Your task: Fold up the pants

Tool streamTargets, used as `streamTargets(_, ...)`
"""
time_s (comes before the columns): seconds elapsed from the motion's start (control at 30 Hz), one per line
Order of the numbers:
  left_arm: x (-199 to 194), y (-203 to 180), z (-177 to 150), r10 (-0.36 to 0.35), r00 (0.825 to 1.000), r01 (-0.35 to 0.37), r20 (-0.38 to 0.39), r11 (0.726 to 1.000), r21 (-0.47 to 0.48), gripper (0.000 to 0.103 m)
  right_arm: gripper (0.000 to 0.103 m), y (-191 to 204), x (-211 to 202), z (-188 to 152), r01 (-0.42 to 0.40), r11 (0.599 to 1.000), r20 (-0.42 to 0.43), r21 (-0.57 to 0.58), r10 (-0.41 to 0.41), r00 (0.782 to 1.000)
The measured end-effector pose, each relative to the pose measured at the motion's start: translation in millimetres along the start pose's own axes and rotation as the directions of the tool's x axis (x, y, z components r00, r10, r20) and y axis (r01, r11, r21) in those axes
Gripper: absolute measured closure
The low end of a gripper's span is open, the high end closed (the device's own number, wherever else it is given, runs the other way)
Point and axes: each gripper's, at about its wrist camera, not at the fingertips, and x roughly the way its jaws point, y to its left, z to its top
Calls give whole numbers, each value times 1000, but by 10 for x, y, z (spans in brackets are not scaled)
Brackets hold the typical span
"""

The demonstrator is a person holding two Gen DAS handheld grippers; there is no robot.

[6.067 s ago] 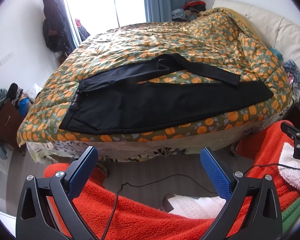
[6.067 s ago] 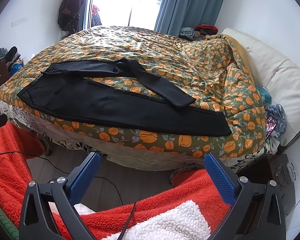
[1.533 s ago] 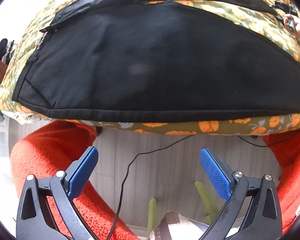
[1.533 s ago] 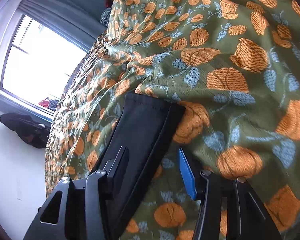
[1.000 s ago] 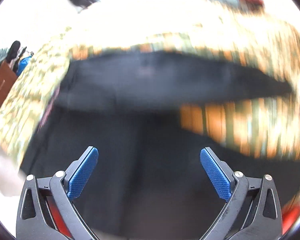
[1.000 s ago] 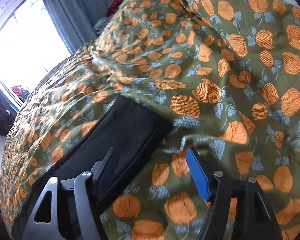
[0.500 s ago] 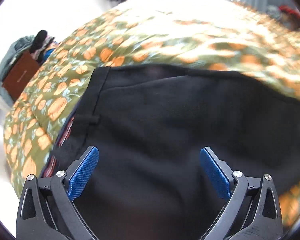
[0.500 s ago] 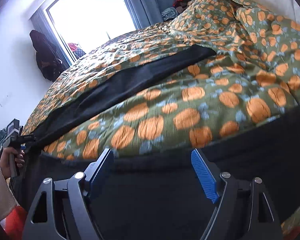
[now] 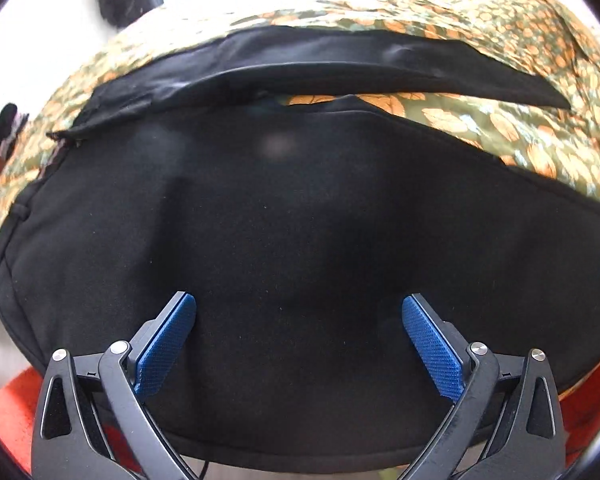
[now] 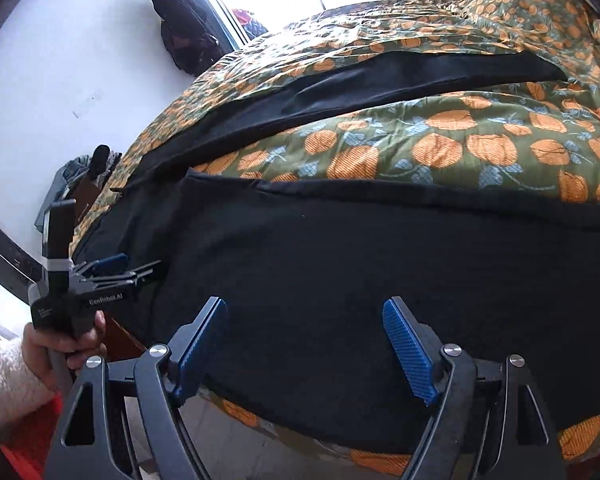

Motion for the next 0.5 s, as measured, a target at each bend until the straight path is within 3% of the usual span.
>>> streamTargets(0.1, -4, 56, 24, 1, 1000, -1, -13, 999, -51, 0, 23, -449, -226, -91, 67, 990, 31, 125, -71, 997)
streamTargets(0.2, 34, 7, 9, 24, 1000, -25, -10, 999, -41, 0, 23, -1094, -548, -254, 110, 940, 103, 323, -150, 983)
streamTargets(0.23, 44, -12, 16, 35, 999, -35, -8, 999, -36, 0, 23, -1253, -635, -304, 141, 920, 116, 366, -196, 974)
streamTargets(0.33, -6, -29, -45, 44, 999, -45, -10, 998, -45, 0, 23, -1714, -951, -491, 278, 812, 122, 513, -390, 913)
streamTargets(0.4, -56, -20, -33, 45, 999, -46, -22, 997, -62, 1, 23, -1858, -1107, -530, 286, 766, 139, 576, -436, 889)
streamTargets(0.47, -158, 28, 11, 34, 999, -36, -17, 996, -87, 1, 23, -1817, -1173, -472, 317, 761, 139, 566, -467, 873)
streamTargets(0.5, -216, 68, 98, 22, 1000, -21, 3, 994, -103, 1, 23, -1744, -1173, -414, 318, 778, 144, 541, -459, 877)
